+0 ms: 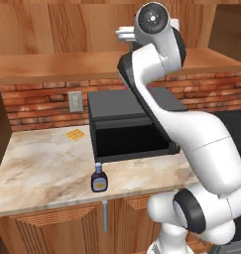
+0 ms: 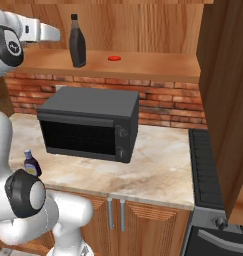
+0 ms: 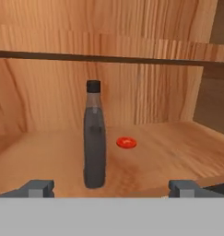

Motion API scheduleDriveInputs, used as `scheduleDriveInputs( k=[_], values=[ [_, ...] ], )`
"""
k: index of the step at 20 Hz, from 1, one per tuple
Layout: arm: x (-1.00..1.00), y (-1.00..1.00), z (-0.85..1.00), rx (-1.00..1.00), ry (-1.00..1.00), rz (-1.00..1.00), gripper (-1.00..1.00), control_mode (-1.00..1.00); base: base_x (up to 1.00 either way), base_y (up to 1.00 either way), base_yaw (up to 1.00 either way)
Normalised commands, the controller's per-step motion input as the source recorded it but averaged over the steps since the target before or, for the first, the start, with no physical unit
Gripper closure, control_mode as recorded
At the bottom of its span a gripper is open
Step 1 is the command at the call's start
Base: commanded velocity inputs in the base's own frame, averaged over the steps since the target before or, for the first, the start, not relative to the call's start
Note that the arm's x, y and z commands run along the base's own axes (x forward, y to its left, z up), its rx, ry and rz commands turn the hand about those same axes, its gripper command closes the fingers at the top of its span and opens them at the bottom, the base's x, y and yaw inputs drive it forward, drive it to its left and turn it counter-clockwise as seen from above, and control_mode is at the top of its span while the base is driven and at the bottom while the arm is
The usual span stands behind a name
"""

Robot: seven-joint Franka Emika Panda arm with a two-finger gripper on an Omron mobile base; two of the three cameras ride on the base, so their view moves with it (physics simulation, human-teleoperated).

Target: Pick the syrup bottle and condiment bottle from the counter and place them in the cabinet.

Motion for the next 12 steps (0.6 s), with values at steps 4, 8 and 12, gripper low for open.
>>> scheduleDriveInputs(
  k=[4,8,12],
  values=[
    [-1.0,0.0,-0.57,0.0,-0.06,0.0,-1.0,-1.0,0.0,0.0,0.0],
    [-0.85,0.0,-0.69,0.0,-0.01,0.0,-1.0,-1.0,0.0,0.0,0.0],
    [-0.67,0.0,-0.65,0.0,0.0,0.0,-1.0,-1.0,0.0,0.0,0.0]
  ],
)
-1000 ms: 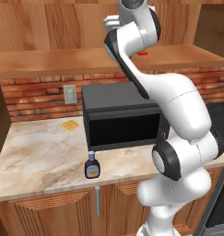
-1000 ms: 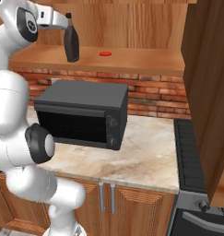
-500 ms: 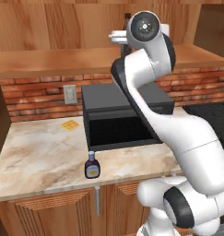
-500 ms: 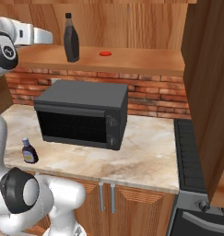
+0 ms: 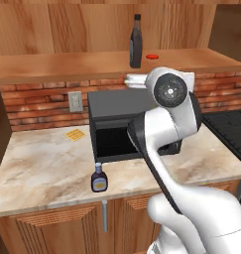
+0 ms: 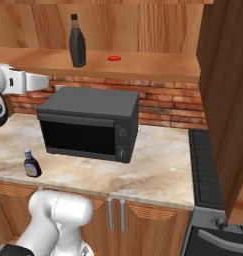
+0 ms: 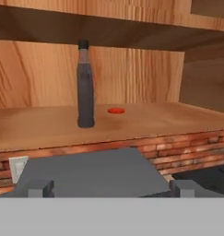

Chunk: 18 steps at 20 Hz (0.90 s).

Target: Pick the syrup bottle and condiment bottle from the counter and place them in the cabinet.

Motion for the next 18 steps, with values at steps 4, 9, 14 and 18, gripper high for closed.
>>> scheduleDriveInputs(
  k=[4,9,14,18],
  values=[
    [-0.51,0.0,-0.59,0.0,0.0,0.0,-1.0,-1.0,0.0,0.0,0.0],
    [-0.31,0.0,-0.62,0.04,0.03,0.02,-1.0,-1.0,0.0,0.0,0.0],
    [-0.01,-0.03,-0.6,0.04,0.13,0.06,-1.0,-1.0,0.0,0.0,0.0],
    [0.0,0.0,-0.56,0.0,0.27,0.11,-1.0,-1.0,0.0,0.0,0.0]
  ],
)
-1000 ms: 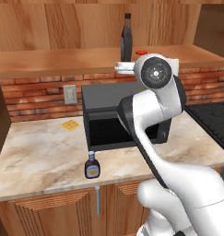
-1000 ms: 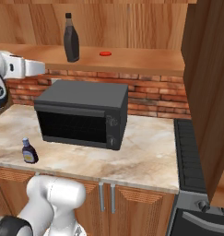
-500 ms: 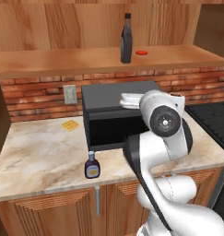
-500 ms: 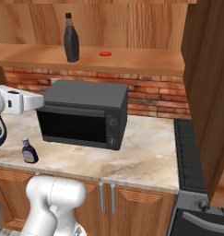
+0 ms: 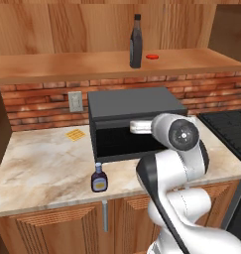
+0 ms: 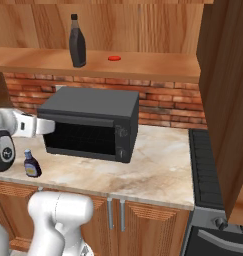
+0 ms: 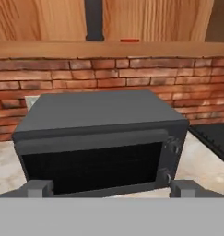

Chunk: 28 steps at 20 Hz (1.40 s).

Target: Pick the syrup bottle and condiment bottle from the counter and place them in the cabinet.

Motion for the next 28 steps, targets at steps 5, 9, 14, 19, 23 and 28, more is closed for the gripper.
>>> scheduleDriveInputs(
  k=[5,9,14,19,23,28],
  values=[
    [0.0,0.0,-0.45,0.0,0.35,0.12,-1.0,-1.0,0.0,0.0,0.0],
    [0.0,0.0,-0.41,0.0,0.29,0.15,-1.0,-1.0,0.0,0.0,0.0],
    [0.0,0.0,-0.4,0.0,0.15,0.21,-1.0,-1.0,0.0,0.0,0.0],
    [-0.01,-0.02,-0.3,0.01,0.01,0.31,-1.0,-1.0,0.0,0.0,0.0],
    [-0.04,-0.06,-0.3,0.04,0.0,0.39,-1.0,-1.0,0.0,0.0,0.0],
    [0.0,-0.02,-0.35,0.07,0.0,0.38,-1.0,-1.0,0.0,0.0,0.0]
  ],
)
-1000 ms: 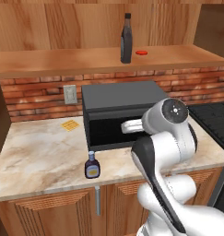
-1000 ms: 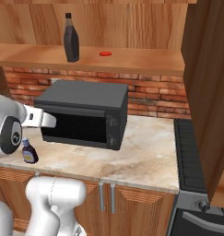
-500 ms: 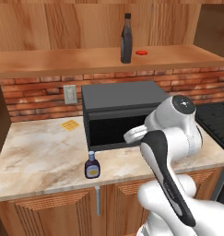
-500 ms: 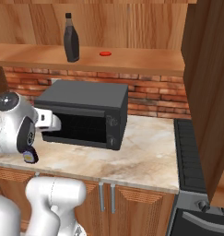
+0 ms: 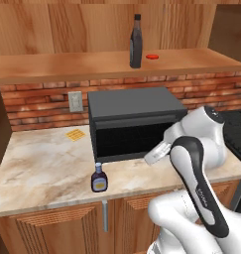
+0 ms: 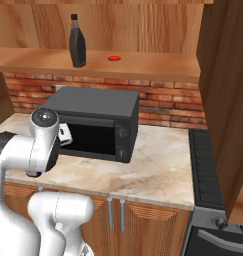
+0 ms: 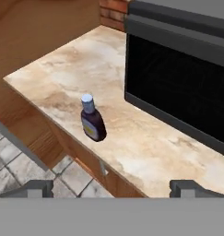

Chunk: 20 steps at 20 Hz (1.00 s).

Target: Pick the syrup bottle and condiment bottle from the counter and place them in the cabinet.

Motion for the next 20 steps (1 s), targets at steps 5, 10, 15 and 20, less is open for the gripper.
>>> scheduleDriveInputs(
  k=[5,10,15,20],
  values=[
    [0.0,0.0,-0.34,0.04,0.0,0.33,-1.0,-1.0,0.0,0.0,0.0],
    [0.0,0.0,-0.31,0.0,0.0,0.28,-1.0,-1.0,0.0,0.0,0.0],
    [0.0,0.0,-0.23,0.0,0.0,0.19,-1.0,-1.0,0.0,0.0,0.0],
    [-0.04,0.0,-0.07,0.0,-0.03,0.08,-1.0,-1.0,0.0,0.0,0.0]
  ],
)
